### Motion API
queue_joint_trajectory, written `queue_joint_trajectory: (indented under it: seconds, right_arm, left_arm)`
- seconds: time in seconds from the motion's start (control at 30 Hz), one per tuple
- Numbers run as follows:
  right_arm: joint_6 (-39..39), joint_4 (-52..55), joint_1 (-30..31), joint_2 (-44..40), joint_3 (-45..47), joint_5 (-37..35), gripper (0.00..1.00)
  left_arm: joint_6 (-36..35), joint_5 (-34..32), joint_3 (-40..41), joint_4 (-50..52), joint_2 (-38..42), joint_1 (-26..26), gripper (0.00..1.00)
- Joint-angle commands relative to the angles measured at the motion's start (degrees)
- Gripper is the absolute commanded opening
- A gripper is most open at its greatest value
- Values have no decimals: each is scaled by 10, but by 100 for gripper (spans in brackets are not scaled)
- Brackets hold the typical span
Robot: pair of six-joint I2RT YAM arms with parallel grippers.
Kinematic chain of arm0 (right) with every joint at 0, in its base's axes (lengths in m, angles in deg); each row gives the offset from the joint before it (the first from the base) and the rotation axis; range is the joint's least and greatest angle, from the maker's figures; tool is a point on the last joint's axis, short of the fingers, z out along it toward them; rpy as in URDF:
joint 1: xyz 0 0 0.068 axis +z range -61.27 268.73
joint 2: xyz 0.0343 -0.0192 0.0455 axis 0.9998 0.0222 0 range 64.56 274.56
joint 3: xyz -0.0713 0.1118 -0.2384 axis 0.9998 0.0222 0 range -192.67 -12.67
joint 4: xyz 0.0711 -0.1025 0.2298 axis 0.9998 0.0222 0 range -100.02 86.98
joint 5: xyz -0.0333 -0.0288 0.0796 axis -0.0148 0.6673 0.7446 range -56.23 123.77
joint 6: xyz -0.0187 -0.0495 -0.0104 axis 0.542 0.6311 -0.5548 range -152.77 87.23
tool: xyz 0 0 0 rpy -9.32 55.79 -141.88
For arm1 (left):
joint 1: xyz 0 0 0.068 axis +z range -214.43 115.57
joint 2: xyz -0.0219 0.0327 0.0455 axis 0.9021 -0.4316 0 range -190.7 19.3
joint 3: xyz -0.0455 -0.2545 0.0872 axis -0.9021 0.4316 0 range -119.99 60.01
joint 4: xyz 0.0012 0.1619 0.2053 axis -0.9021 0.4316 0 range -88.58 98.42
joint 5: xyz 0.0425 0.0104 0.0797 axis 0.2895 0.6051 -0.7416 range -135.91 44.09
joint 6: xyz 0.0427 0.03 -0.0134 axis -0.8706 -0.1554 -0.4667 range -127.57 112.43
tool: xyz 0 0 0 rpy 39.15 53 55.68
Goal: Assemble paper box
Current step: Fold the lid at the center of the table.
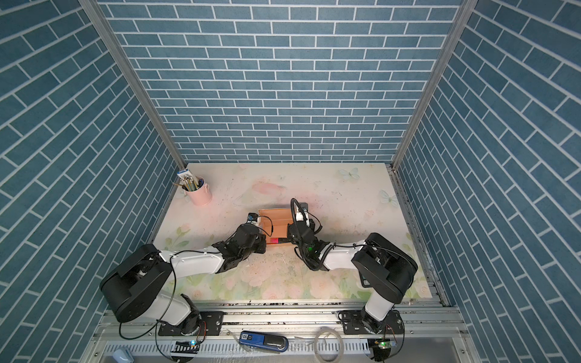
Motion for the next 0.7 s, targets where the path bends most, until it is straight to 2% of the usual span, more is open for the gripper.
queue_joint_trajectory:
  seconds: [0.0, 0.67]
  right_arm:
    - [-30, 29, 19, 19, 23, -2, 0]
    - [-15, -70, 56, 5, 106, -34, 0]
  left_arm:
    - [-2, 13, -8, -8, 0, -9, 19]
    - [-2, 8, -16, 4, 5, -16, 18]
